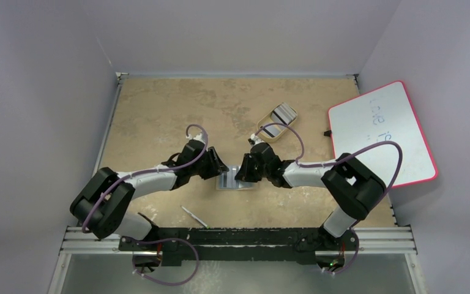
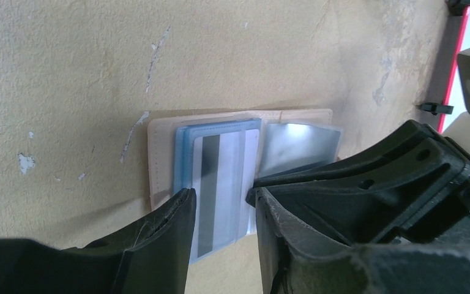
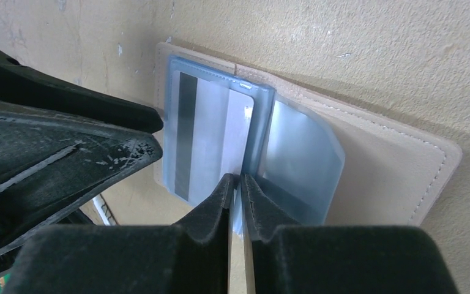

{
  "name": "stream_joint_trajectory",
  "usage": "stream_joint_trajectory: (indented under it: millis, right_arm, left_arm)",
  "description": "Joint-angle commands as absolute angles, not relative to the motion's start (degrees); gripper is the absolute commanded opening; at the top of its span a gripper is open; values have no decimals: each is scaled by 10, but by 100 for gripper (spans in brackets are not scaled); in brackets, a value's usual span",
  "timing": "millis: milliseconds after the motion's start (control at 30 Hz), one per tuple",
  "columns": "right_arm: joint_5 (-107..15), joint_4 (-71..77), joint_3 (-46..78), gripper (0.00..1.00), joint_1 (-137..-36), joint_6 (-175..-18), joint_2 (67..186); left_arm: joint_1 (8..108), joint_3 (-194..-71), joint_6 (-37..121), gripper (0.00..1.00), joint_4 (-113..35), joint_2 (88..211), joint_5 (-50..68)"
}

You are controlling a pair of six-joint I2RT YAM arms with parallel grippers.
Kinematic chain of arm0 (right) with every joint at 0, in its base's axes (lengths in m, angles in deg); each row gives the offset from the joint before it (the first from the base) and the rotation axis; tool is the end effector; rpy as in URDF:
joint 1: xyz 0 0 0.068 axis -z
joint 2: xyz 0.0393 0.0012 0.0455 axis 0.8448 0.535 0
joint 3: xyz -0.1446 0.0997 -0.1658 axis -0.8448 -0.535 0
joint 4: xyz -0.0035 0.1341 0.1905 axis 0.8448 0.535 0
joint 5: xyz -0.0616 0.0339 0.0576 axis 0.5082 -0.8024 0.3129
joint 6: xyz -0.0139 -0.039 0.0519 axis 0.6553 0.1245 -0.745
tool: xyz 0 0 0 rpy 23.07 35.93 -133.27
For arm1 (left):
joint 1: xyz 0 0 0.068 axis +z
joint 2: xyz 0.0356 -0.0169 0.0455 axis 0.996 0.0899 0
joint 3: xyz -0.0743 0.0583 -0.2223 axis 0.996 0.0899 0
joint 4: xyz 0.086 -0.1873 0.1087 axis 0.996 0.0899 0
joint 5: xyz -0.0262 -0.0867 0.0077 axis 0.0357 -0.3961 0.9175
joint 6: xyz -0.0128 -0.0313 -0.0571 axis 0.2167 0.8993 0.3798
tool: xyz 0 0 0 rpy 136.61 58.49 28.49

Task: Put the credit cards into the card holder
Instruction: Insert the credit card into the card holder.

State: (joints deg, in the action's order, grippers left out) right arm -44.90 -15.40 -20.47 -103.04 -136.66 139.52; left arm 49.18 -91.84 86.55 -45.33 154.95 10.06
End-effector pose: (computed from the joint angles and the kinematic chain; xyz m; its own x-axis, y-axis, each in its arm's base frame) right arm 0.2137 0.2251 0.1301 -0.8488 0.1757 -0.4987 -0.2206 0.7395 0.6360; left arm 0.2110 -0.1593 0.1351 -0.8418 -0.4128 -0.3478 -0.0831 0.7357 -0.6722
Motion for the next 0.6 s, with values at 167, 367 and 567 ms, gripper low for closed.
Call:
stream_joint_trajectory:
  millis: [167,367,567]
  right_arm:
    - [-445,-177,-215,11,-1033,-1370,1406]
    - [-448,-179,-216,10,-1033,-1369,1408]
    - [-447,-182,-218,10,-1033,-1370,1412]
  left_arm:
    - [492,-916,857,40,-501,1579,98]
    - [492,-917,857,40,-505,1587,98]
    - [491,-914,871,40,-528,1582,73]
